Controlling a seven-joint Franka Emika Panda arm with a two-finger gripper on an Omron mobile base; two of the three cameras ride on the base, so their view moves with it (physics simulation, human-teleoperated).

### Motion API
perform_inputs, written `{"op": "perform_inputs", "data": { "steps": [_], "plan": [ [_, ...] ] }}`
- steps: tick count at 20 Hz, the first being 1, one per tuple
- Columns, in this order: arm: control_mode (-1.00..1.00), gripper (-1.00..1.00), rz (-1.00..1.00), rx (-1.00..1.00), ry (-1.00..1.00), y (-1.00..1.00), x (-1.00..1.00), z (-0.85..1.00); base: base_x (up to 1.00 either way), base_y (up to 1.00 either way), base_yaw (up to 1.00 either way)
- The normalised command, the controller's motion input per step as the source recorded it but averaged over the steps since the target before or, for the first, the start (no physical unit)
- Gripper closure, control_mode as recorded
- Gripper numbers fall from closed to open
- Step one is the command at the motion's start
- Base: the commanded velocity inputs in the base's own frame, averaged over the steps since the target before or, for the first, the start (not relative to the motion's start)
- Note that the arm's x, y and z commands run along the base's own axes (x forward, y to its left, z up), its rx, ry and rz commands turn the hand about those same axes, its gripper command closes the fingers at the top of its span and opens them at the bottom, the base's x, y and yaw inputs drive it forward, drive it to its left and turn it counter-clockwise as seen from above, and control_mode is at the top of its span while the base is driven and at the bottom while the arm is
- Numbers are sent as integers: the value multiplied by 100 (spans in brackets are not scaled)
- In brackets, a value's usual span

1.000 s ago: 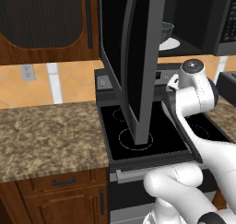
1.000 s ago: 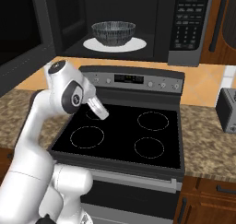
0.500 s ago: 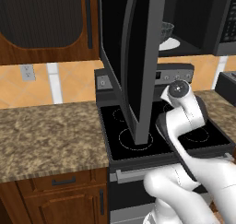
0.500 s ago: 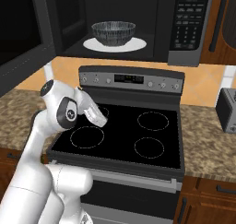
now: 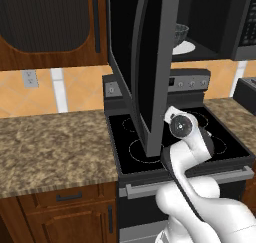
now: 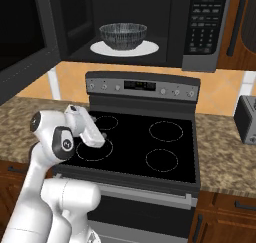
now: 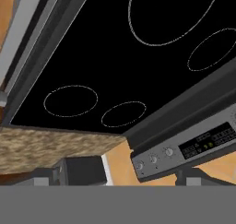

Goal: Open the microwave, place the bowl with waffle inside the microwave, then close the microwave door and turn it on.

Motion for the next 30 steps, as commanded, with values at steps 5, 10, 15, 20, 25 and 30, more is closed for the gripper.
{"op": "perform_inputs", "data": {
  "steps": [5, 10, 15, 20, 25, 30],
  "plan": [
    [-100, -100, 0, 6, -9, 46, 13, -1, 0, 0, 0],
    [-100, -100, 0, 8, -2, 81, 8, 0, 0, 0, 0],
    [-100, -100, 0, 11, 0, 93, 8, 0, 0, 0, 0],
    [-100, -100, 0, 3, -6, 99, 0, -5, 0, 0, 0],
    [-100, -100, 0, -8, -22, 91, 0, -4, 0, 0, 0],
    [-100, -100, 0, -35, -41, 97, 0, 10, 0, 0, 0]
  ]
}}
